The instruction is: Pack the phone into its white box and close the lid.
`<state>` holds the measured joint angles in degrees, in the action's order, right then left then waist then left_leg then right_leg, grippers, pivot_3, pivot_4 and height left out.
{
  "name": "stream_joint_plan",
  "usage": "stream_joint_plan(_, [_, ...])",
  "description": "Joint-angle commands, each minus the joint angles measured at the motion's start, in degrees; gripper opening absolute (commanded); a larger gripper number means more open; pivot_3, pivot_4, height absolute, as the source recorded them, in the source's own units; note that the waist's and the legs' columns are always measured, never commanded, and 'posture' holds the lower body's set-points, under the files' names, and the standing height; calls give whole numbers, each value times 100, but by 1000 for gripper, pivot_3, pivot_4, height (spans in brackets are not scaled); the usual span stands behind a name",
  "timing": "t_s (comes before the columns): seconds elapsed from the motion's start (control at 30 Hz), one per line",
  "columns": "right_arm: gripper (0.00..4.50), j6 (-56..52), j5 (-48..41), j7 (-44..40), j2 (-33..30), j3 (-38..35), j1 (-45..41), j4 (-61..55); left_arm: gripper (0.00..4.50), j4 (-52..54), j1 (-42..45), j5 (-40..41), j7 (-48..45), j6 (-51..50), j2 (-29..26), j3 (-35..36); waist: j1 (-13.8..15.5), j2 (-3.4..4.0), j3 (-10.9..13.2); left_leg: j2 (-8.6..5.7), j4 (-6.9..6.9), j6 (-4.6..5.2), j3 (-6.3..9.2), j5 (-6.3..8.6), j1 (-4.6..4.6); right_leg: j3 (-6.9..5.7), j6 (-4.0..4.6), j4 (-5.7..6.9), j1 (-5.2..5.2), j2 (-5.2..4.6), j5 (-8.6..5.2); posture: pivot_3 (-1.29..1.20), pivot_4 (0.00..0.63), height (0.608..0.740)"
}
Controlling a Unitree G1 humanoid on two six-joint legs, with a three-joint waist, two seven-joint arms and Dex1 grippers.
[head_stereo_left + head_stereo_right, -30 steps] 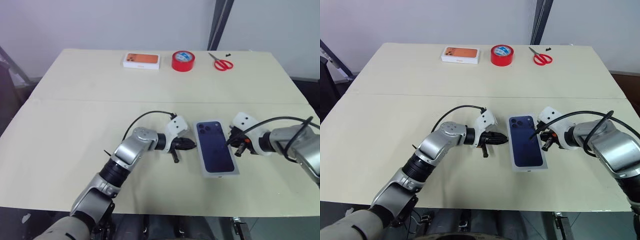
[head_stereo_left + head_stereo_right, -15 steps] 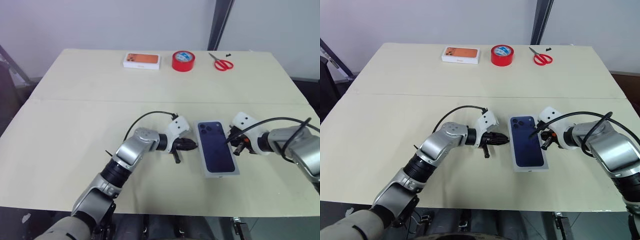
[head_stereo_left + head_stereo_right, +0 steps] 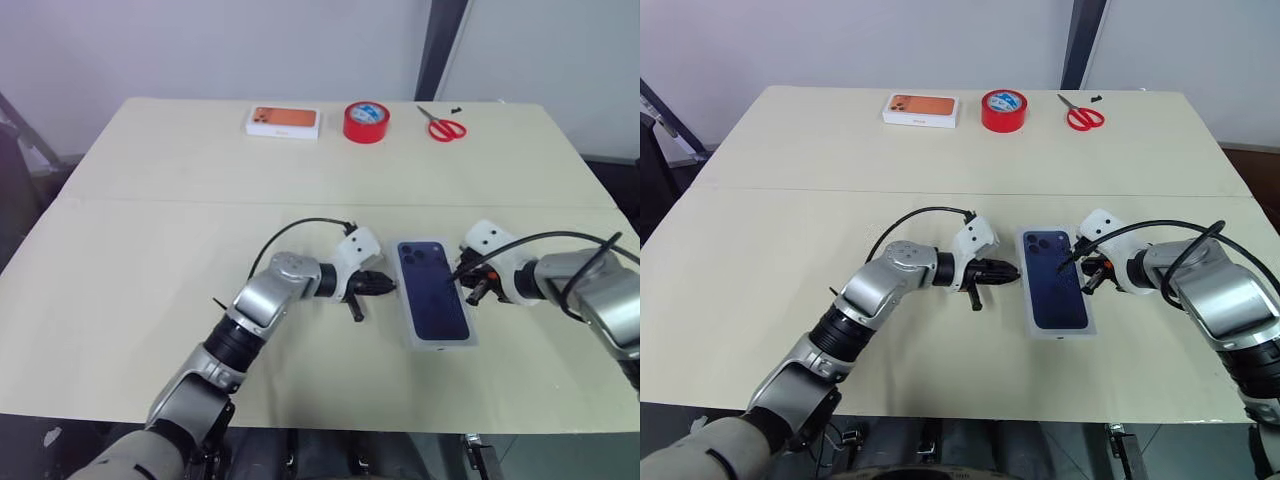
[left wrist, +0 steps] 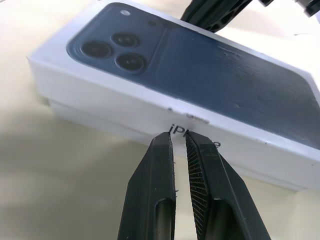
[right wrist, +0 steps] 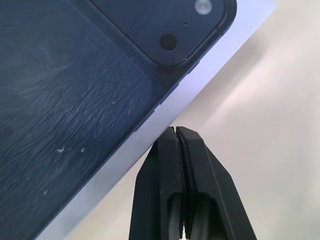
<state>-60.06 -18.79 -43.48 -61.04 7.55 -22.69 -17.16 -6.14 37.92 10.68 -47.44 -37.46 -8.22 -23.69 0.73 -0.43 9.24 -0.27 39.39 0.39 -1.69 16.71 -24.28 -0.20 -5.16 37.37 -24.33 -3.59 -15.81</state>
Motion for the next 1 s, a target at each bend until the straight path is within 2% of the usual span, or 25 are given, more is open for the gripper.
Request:
stream_joint_plan(0.03, [54, 331, 24, -232, -328, -513, 131, -69, 507, 164, -21, 86, -11, -67, -100, 186, 0, 0, 0, 0, 0, 0, 0, 0, 0, 0, 0, 0, 0, 0, 0, 0, 150, 725])
stream_joint_plan(0.17, [54, 770, -15, -547, -600, -940, 520, -94, 507, 242, -13, 163, 24, -76, -235, 393, 3, 1, 0, 0, 0, 2, 0, 1, 0, 0, 0, 0, 0, 0, 0, 0, 150, 725])
stream_joint_plan(0.3, [54, 1189, -326, -1155, -763, -1654, 1205, -460, 507, 25, 371, 335, 212, 30, -8, 837, 20, 0, 0, 0, 3, 7, 1, 4, -1, -1, -1, 3, 0, 0, 0, 0, 150, 725])
stream_joint_plan(0.4, [54, 1017, -742, -1414, -638, -1932, 1595, -956, 507, -455, 773, 279, 355, 183, 287, 892, 16, 0, 0, -1, 15, 15, 0, 9, -3, -1, -2, 7, 1, 2, 0, 0, 150, 725])
stream_joint_plan(0.6, [54, 811, -747, -1053, -336, -1608, 2066, -1450, 507, -1751, 1256, -350, 416, 719, 655, 362, -8, -3, -2, -1, 22, 18, 1, 11, 0, -1, -3, 9, 9, 6, 0, 0, 150, 725])
stream_joint_plan(0.73, [54, 837, -463, -795, -348, -1311, 2302, -1542, 507, -2407, 1337, -820, 353, 782, 753, -132, 6, -4, -4, 0, 25, 19, 3, 11, 7, 0, -4, 21, 9, 10, -1, 0, 150, 725])
stream_joint_plan(0.9, [54, 879, -383, -743, -378, -1305, 2495, -1574, 507, -2562, 1279, -962, 324, 799, 856, -179, 16, -14, -12, 0, 35, 46, 6, 27, 48, -2, -9, 4, 68, 8, -5, 0, 150, 725])
stream_joint_plan(1.0, [54, 1075, -359, -609, -231, -1572, 2328, -1406, 507, -2361, 1296, -820, 473, 941, 810, 221, 7, -15, -12, 1, 34, 70, 7, 44, 93, -2, -18, -13, 121, 3, -11, 0, 150, 725])
